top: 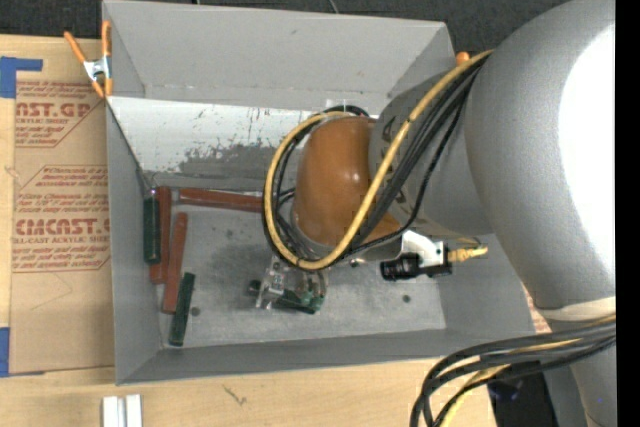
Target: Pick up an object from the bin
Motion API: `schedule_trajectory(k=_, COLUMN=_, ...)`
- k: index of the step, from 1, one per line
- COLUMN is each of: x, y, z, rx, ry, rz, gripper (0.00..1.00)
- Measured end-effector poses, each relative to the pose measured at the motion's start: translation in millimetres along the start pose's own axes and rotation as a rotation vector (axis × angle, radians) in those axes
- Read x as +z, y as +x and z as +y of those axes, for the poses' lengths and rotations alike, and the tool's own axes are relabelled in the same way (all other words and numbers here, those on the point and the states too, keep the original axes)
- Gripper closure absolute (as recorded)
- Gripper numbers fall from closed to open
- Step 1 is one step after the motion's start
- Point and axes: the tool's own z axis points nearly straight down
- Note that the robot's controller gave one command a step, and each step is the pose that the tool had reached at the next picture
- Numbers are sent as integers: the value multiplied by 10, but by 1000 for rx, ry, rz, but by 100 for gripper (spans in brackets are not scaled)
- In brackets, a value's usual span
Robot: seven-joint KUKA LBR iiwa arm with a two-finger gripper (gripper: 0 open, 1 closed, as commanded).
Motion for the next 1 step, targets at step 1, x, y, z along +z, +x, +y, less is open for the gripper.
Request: schedule_trajectory(k=1, x=-95, y=7, z=-3, rx=0, ry=2, rz=3, gripper=100)
